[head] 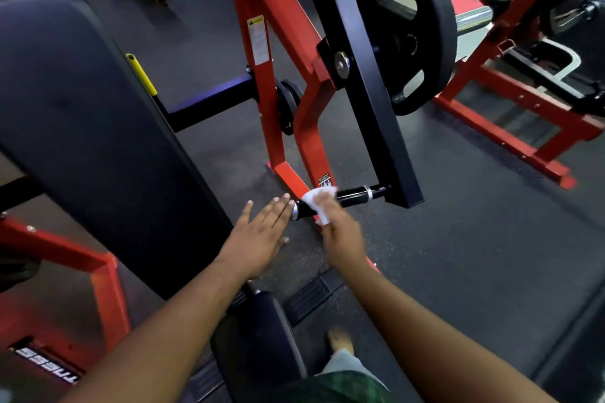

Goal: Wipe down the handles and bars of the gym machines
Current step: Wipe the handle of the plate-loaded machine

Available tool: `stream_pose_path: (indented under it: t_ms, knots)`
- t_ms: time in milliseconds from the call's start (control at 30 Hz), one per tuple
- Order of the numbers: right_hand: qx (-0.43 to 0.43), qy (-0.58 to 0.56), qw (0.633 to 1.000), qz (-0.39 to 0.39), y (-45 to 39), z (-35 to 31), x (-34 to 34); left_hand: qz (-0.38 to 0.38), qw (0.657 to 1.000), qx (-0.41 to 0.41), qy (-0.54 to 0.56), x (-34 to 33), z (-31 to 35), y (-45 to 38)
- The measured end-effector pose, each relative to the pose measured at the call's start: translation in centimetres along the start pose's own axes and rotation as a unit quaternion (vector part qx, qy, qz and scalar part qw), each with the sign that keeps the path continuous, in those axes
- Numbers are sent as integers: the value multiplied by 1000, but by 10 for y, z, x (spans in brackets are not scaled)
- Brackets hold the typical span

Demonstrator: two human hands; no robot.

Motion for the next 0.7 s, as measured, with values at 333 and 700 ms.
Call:
stream_pose_path:
  t_ms: [333,700]
  knots:
    - [-66,61,993,-77,-21,40,-21,-23,999,42,3,7,22,-11]
    - [-97,36,993,48,-30,65,47,-23,998,55,19,1,21,-3]
Point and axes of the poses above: each hand's wrist, its own y-axis away from the middle knuckle, its own x-axis out of the back of the hand, z = x × y, the point moved 4 cm from there along -y, towards the middle knuckle, and after that the axes turned 14 degrees about x, right-handed, at the moved point
